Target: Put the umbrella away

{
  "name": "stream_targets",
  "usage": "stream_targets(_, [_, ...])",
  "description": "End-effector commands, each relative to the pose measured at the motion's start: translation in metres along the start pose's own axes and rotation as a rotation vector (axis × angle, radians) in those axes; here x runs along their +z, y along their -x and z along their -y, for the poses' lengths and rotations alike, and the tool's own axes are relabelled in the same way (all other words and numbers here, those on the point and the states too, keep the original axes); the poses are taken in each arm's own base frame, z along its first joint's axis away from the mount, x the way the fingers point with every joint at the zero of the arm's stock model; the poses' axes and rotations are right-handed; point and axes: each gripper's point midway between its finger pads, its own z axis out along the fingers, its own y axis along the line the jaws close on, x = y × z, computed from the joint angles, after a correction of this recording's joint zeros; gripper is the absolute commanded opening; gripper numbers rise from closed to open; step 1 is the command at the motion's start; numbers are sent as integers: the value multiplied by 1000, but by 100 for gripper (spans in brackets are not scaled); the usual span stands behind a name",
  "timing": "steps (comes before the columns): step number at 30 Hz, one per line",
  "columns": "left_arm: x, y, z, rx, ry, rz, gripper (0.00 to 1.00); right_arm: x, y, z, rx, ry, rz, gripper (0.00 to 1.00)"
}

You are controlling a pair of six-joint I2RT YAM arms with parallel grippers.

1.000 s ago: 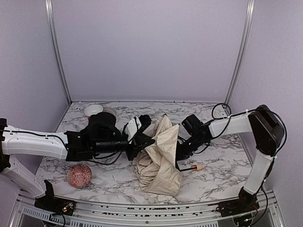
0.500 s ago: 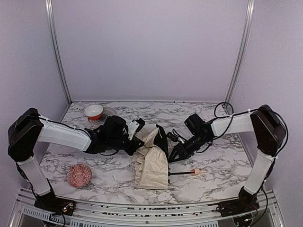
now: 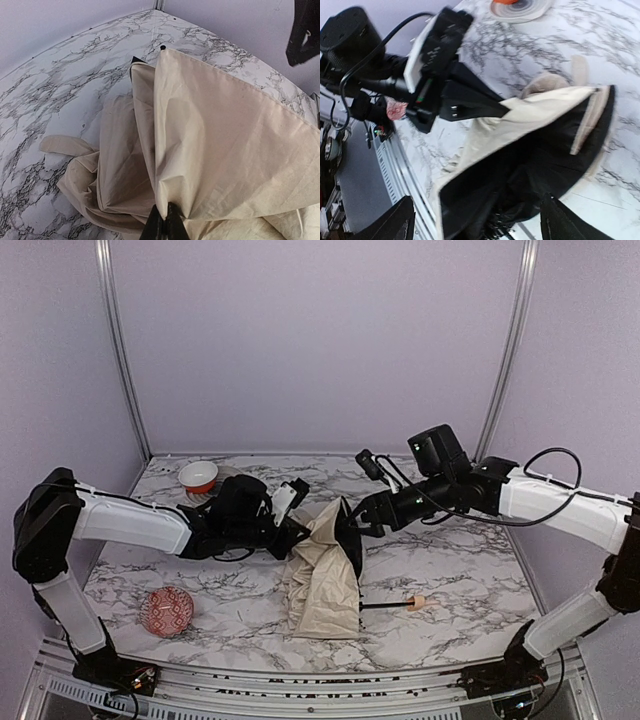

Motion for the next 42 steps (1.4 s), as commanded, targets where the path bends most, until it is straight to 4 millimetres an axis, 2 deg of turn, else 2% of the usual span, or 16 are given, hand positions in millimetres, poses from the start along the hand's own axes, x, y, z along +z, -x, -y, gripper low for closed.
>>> stream_targets(1, [-10, 24, 2, 3, 10, 50, 0, 22, 15, -56, 2, 147, 40, 85])
stream_targets(2, [-10, 24, 2, 3, 9, 49, 0, 30, 10, -57, 3, 141, 23, 85])
stream_targets(5, [-14, 27, 3, 5, 5, 56, 0, 51, -4, -38, 36, 60, -57, 80])
stream_targets(8, [-19, 26, 3, 13, 12, 59, 0, 58, -2, -36, 32, 51, -71, 70])
stream_targets(9, [-20, 24, 2, 16, 15, 56, 0, 59, -1, -38, 29, 61, -75, 60])
stream_targets(12, [-22, 18, 0, 23, 26, 47, 0, 56, 11, -53, 3, 128, -56, 2])
stream_targets(13, [-22, 16, 0, 26, 25, 41, 0, 53, 15, -63, -8, 175, -41, 0])
stream_targets(14, [-21, 14, 0, 30, 24, 37, 0, 48, 18, -73, -16, 230, -27, 0])
stream_targets(18, [-19, 13, -4, 47, 46, 30, 41, 23, 24, -119, -78, 488, 23, 0])
stream_targets(20, [-19, 14, -10, 55, 68, 33, 53, 11, 29, -132, -100, 555, 62, 0])
stream_targets(23, [-10, 10, -9, 72, 44, 14, 62, 0, 38, -140, -112, 617, 113, 0])
stream_targets(26, [5, -1, 8, 52, -65, -23, 62, -6, 48, -146, -115, 675, 156, 0])
stream_targets(29, [16, -15, 21, 31, -136, -53, 60, -3, 59, -133, -97, 652, 188, 0])
stream_targets(36, [26, -46, 26, 23, -159, -90, 52, 19, 82, -57, -7, 458, 277, 0])
stream_targets(39, [21, -46, 16, 24, -120, -76, 53, 34, 72, -39, 26, 432, 237, 0])
stream_targets(42, [2, -30, -2, 47, -39, -3, 61, 32, 66, -42, 27, 444, 237, 0])
